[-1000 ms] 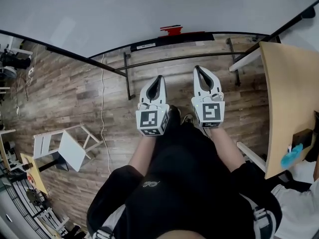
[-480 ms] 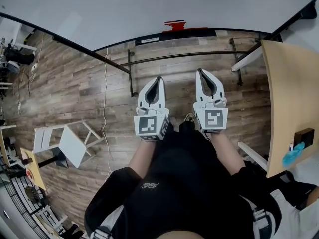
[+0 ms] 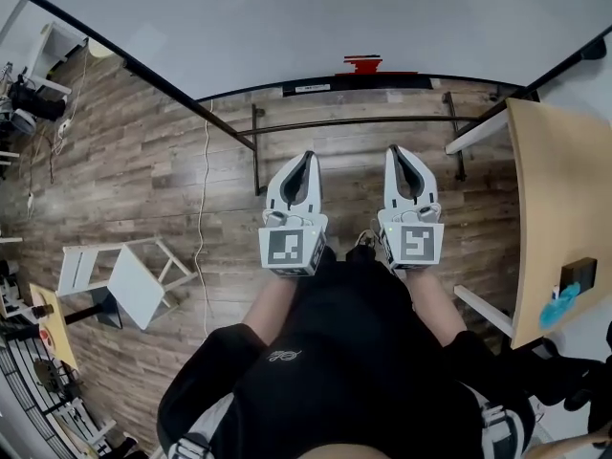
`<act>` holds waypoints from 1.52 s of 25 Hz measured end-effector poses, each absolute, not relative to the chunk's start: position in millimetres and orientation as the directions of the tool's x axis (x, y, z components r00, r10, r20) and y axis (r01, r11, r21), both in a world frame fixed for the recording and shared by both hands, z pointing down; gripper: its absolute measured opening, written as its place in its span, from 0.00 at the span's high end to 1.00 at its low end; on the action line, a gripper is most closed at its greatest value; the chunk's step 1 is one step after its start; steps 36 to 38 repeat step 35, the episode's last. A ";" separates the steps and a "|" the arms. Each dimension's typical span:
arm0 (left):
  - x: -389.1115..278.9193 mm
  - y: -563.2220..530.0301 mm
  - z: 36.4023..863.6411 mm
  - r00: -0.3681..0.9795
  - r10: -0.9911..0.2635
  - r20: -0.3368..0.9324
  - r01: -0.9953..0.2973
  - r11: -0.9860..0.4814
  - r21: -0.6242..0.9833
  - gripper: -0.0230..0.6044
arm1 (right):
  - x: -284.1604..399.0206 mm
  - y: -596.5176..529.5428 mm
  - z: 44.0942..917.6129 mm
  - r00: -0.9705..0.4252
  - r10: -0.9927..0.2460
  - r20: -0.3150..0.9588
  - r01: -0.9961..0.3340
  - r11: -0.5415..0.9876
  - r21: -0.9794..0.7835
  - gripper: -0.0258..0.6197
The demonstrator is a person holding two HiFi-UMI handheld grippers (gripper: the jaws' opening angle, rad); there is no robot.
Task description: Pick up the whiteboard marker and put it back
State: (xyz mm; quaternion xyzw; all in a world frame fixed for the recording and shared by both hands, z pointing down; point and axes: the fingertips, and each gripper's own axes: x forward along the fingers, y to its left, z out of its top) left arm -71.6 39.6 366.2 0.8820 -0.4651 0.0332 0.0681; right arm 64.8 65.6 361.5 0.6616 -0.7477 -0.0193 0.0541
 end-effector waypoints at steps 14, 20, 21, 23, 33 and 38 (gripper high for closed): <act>-86.1 41.3 358.1 0.595 -0.801 0.068 -0.803 -0.588 0.098 0.95 | 37.2 65.1 347.5 -0.128 -0.991 0.049 -0.982 0.133 0.134 0.96; -92.3 41.7 358.7 0.591 -0.802 0.080 -0.806 -0.585 0.093 0.95 | 34.7 68.7 348.0 -0.121 -0.991 0.048 -0.983 0.126 0.130 0.96; -92.3 40.6 358.3 0.590 -0.803 0.082 -0.807 -0.583 0.092 0.95 | 35.3 67.6 347.9 -0.121 -0.991 0.048 -0.984 0.126 0.129 0.96; -91.8 39.1 357.4 0.589 -0.804 0.082 -0.808 -0.583 0.090 0.95 | 35.9 65.4 347.4 -0.122 -0.992 0.046 -0.983 0.127 0.130 0.96; -84.8 41.2 354.3 0.602 -0.796 0.068 -0.798 -0.597 0.082 0.95 | 36.9 64.6 345.1 -0.125 -0.991 0.041 -0.982 0.129 0.135 0.96; -81.6 43.1 354.1 0.603 -0.794 0.077 -0.797 -0.598 0.082 0.95 | 39.8 66.0 345.0 -0.123 -0.992 0.041 -0.983 0.127 0.135 0.96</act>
